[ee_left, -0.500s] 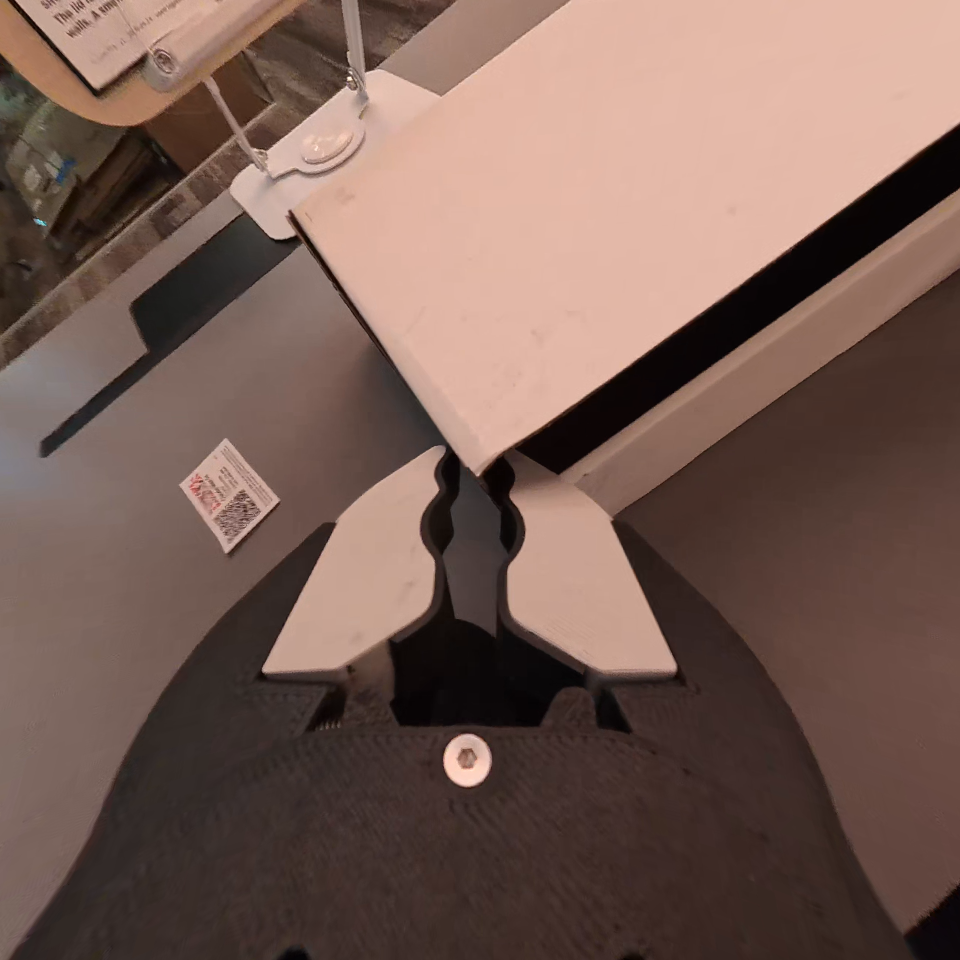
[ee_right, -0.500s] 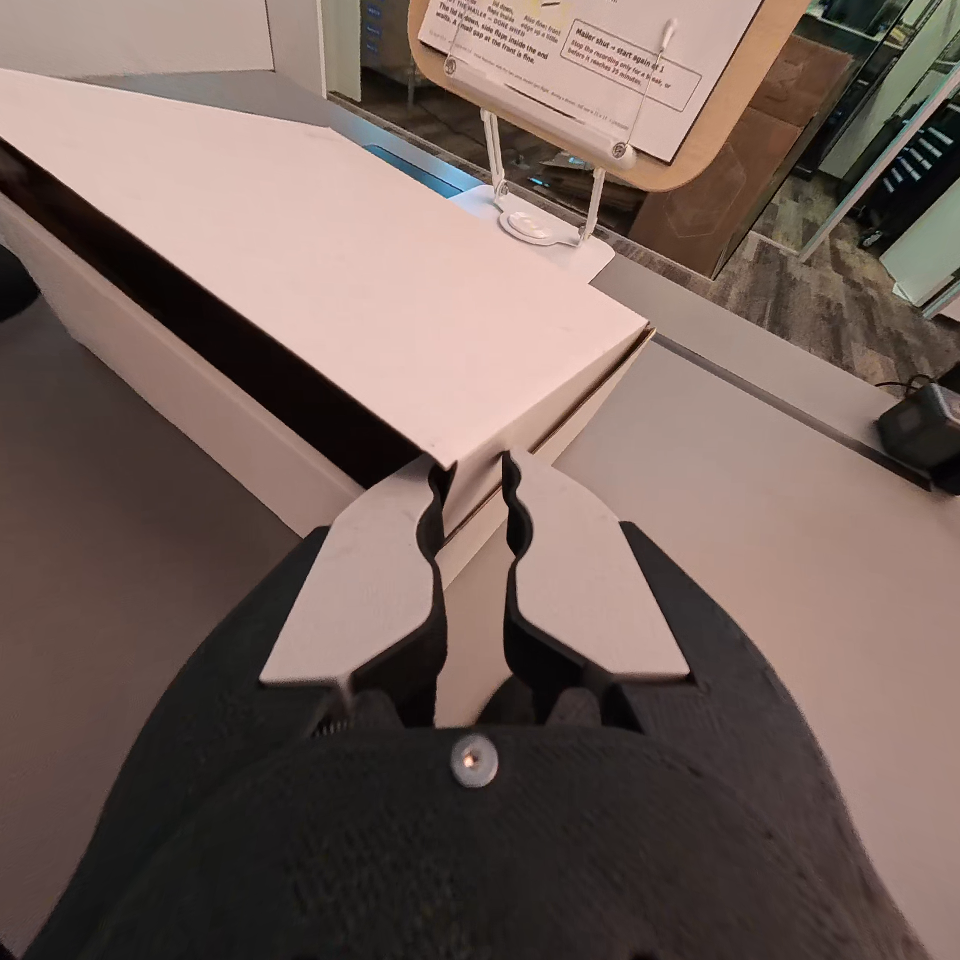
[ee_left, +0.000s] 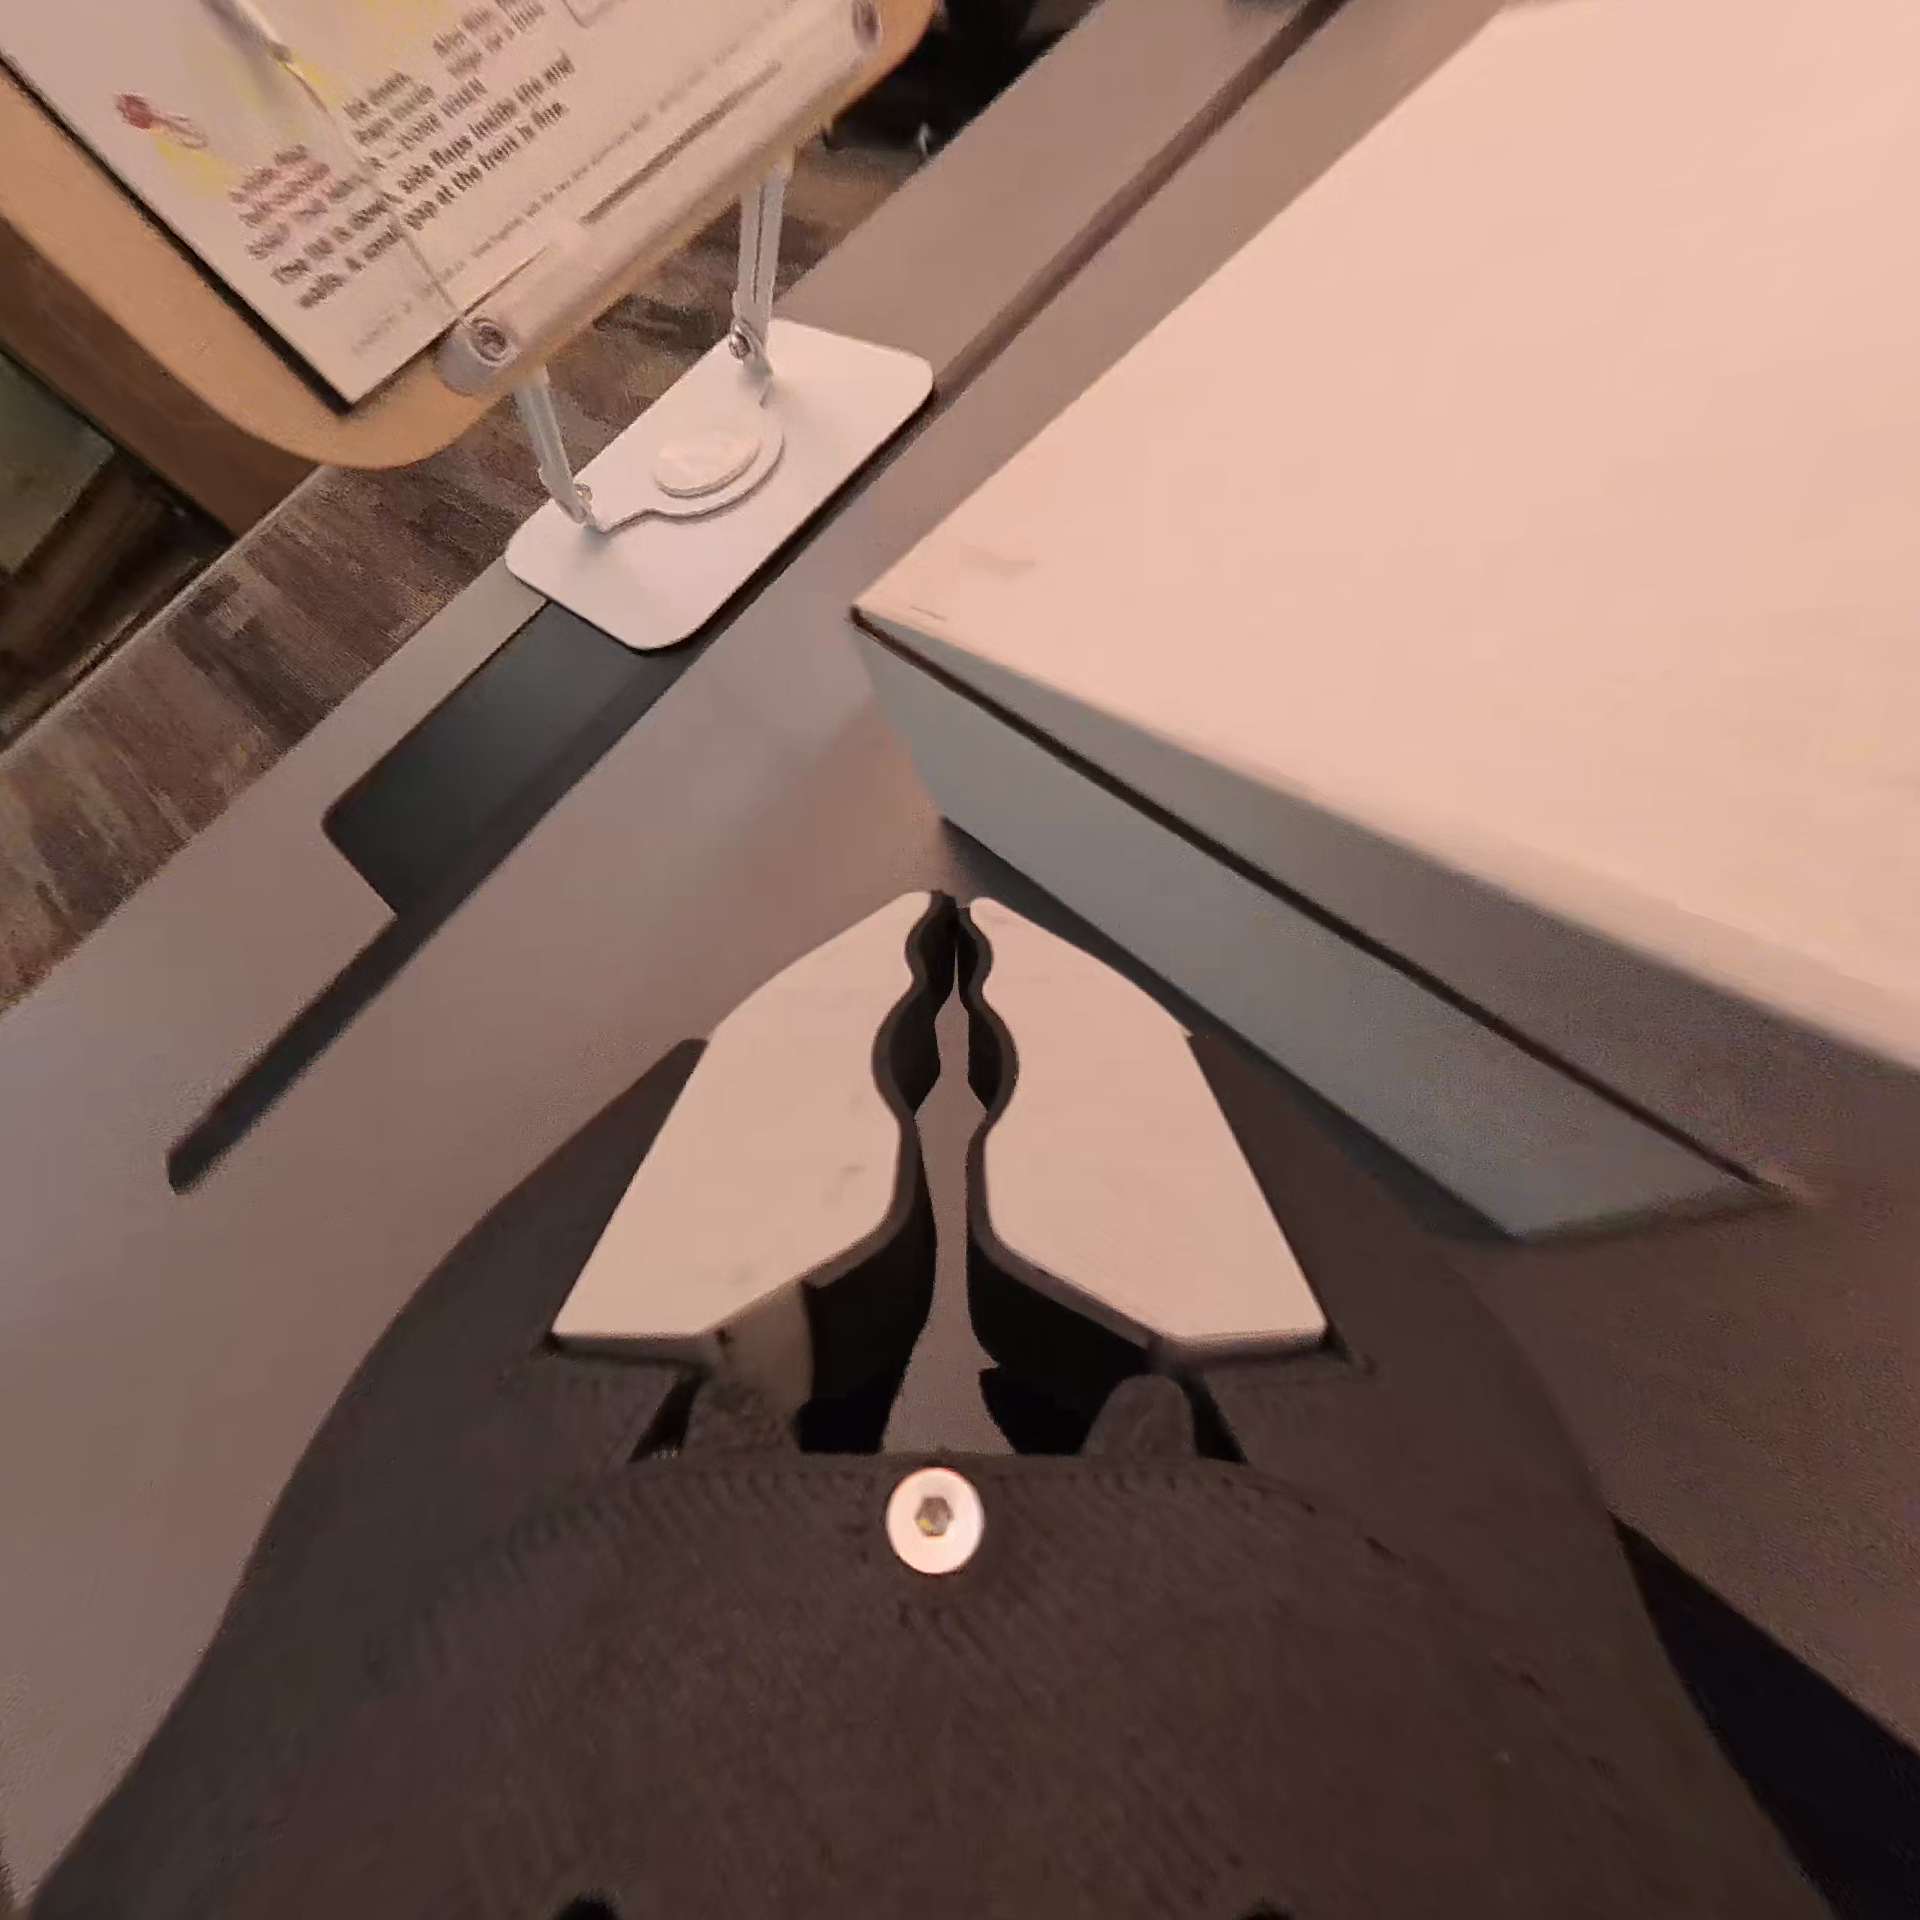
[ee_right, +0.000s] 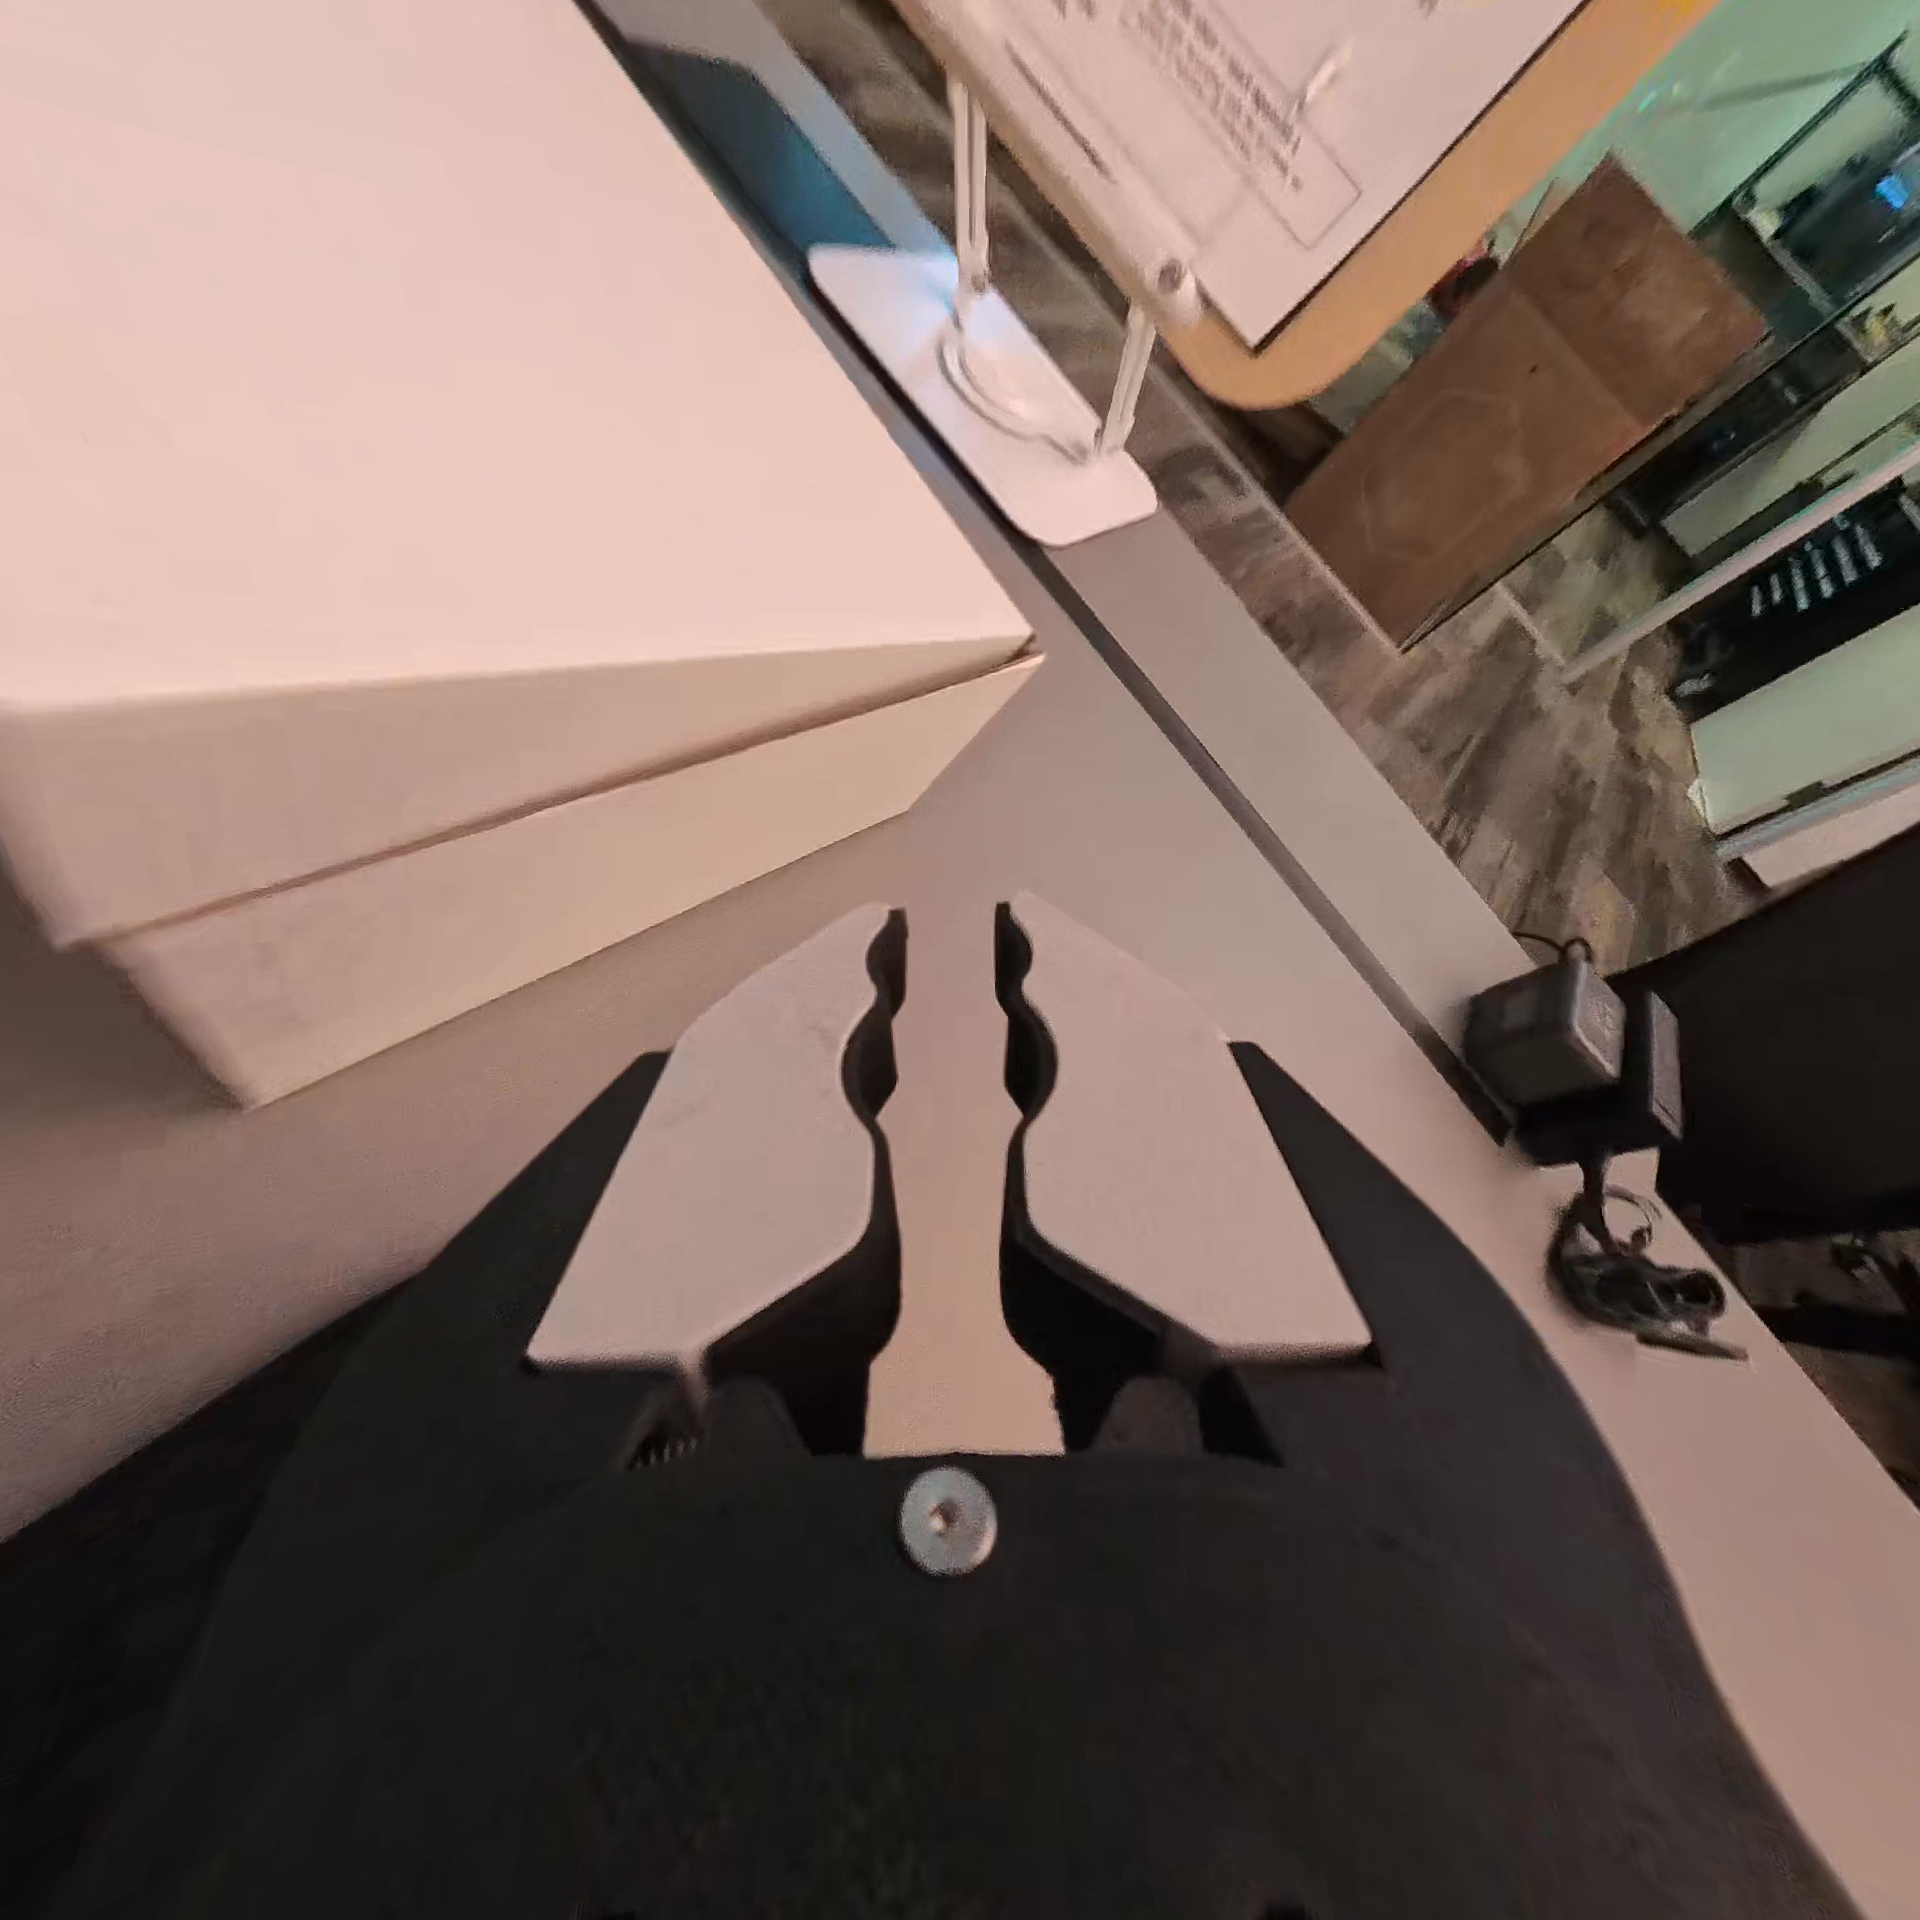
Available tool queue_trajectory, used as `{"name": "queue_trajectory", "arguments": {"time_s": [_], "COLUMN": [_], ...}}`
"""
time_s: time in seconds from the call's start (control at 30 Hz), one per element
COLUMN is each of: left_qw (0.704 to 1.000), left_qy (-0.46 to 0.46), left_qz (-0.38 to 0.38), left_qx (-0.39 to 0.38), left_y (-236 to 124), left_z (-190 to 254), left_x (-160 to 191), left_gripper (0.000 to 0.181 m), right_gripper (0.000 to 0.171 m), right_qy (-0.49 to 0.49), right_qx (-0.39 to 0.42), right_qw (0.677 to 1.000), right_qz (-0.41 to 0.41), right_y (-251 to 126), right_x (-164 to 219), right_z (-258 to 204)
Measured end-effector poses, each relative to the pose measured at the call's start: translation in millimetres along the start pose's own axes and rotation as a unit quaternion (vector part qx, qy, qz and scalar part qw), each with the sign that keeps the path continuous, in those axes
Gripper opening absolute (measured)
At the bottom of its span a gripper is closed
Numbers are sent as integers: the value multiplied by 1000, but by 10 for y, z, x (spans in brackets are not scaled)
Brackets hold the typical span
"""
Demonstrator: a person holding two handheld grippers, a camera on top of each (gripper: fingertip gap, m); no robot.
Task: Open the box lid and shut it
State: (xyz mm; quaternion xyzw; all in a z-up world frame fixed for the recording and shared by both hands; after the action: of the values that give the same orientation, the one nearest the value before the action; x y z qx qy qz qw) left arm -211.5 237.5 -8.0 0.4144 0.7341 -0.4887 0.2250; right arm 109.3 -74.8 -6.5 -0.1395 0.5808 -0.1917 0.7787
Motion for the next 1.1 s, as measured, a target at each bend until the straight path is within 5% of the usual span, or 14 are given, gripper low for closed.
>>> {"name": "queue_trajectory", "arguments": {"time_s": [0.03, 0.17, 0.33, 0.7, 0.9, 0.97, 1.03, 1.1], "left_qw": [1000, 994, 994, 994, 995, 982, 947, 903], "left_qy": [15, 51, 60, 84, -97, -175, -274, -343], "left_qz": [-17, -100, -79, -64, 7, 56, 114, 143], "left_qx": [-7, 13, 34, 19, 9, 38, 119, 215], "left_y": [215, 940, 1213, 1257, 995, 761, 505, 249], "left_z": [-115, -277, -233, -212, -360, -376, -303, -170], "left_x": [27, 221, 109, 7, 76, 34, -85, -192], "left_gripper": [0, 0, 0, 0, 9, 20, 30, 40], "right_gripper": [11, 1, 1, 0, 3, 17, 43, 50], "right_qy": [-5, -10, -32, -30, 160, 291, 426, 514], "right_qx": [-3, -20, -44, -50, 18, -13, -103, -196], "right_qw": [1000, 997, 986, 990, 983, 956, 899, 835], "right_qz": [-16, -77, -157, -130, -82, -37, 1, 16], "right_y": [222, 995, 1419, 1504, 1196, 968, 731, 506], "right_x": [-30, -63, 99, 16, 40, -7, -113, -202], "right_z": [68, 206, 208, 134, 401, 435, 381, 261]}}
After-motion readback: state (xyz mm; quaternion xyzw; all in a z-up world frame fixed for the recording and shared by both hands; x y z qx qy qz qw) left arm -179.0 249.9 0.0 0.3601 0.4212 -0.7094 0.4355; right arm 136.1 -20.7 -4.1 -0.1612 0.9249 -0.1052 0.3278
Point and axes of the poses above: each gripper's, where its closed fingertips meet, y out along the fingers, x out of its underside, z = x × y across the jaws, the point moved 3 cm from there along -y, back along the fingers, and after that the axes turned 13 degrees about y, right-handed, at the moved point
